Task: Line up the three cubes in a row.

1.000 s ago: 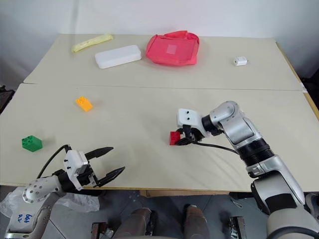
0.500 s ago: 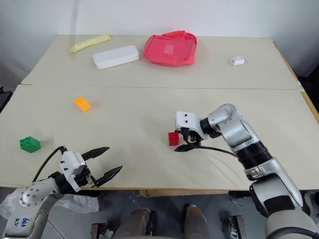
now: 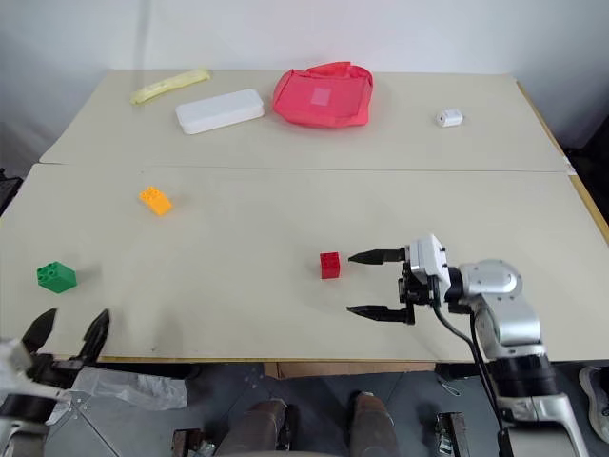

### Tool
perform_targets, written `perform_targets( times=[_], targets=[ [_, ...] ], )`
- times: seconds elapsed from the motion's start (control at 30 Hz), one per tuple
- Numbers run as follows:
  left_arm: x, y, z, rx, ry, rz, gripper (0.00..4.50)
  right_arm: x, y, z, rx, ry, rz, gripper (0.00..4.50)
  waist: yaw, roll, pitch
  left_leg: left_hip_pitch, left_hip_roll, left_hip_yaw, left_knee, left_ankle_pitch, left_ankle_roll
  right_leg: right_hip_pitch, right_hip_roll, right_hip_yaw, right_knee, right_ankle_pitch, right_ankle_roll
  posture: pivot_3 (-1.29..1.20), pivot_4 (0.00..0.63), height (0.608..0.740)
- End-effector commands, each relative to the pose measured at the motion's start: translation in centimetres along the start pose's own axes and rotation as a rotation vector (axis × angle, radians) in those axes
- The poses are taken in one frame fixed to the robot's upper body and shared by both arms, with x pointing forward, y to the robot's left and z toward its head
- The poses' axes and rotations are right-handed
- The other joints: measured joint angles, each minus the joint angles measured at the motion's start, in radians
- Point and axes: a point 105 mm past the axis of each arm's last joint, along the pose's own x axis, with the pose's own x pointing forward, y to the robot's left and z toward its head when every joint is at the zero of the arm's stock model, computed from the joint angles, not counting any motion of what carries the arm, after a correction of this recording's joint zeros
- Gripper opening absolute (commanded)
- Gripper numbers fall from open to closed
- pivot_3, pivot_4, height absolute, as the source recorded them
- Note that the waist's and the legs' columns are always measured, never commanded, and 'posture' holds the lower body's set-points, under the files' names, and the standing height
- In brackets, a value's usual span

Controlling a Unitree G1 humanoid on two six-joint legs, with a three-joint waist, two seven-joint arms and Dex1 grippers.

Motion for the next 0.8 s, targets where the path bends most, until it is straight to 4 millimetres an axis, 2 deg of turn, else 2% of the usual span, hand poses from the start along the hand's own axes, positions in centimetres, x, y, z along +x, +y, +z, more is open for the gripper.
perform_targets(
  times=[0.03,0.17,0.27,0.4,0.47,0.6,0.8],
  targets=[
    [-2.6,3.5,-0.6,-0.019,0.001,0.200,4.50,0.6,0.8,1.5,-0.092,-0.103,-0.027,4.48,0.001,0.000,0.000,0.001,0.001,0.000,0.000,0.000,0.000,0.000,0.000,0.000,0.000,0.000,0.000,0.00,0.150,0.740],
    [-4.6,5.3,-2.4,-0.086,0.019,0.355,4.50,1.3,0.8,1.2,-0.064,-0.146,-0.042,4.48,0.004,-0.001,-0.001,0.001,0.001,0.000,0.000,0.000,-0.001,0.000,0.001,0.000,0.001,0.000,0.000,0.00,0.150,0.740],
    [-4.0,4.9,-2.3,-0.091,-0.006,0.370,4.50,1.8,0.5,1.4,-0.083,-0.168,-0.045,4.48,0.007,-0.002,-0.001,0.001,0.001,0.000,0.000,0.000,-0.001,0.000,0.000,0.000,0.001,0.000,0.000,0.00,0.150,0.740],
    [-2.4,4.4,-1.2,-0.117,-0.062,0.395,4.50,2.2,0.5,1.4,-0.081,-0.171,-0.027,4.48,0.008,-0.003,-0.002,0.001,0.001,-0.001,0.000,0.000,-0.001,0.001,0.000,0.000,0.001,0.000,0.000,0.00,0.150,0.740],
    [-0.6,3.9,-1.0,-0.111,-0.034,0.412,4.50,2.5,0.4,1.5,-0.082,-0.175,-0.020,4.48,0.007,-0.004,-0.002,0.001,0.001,-0.001,0.000,0.000,-0.001,0.001,0.000,0.000,0.001,0.000,0.000,0.00,0.150,0.740],
    [3.2,2.8,0.8,-0.129,-0.025,0.433,4.50,3.3,0.6,1.6,-0.075,-0.180,0.010,4.48,0.006,-0.004,-0.002,0.001,0.001,-0.002,0.000,0.000,-0.002,0.000,0.001,0.000,0.003,0.000,0.000,0.00,0.150,0.740],
    [6.8,2.3,2.0,-0.094,0.052,0.420,4.50,4.1,1.5,1.7,-0.053,-0.176,0.057,4.48,0.001,-0.004,-0.003,0.001,0.001,-0.002,0.000,0.001,-0.003,-0.002,0.002,0.000,0.007,0.000,0.000,0.00,0.150,0.740]
  ],
)
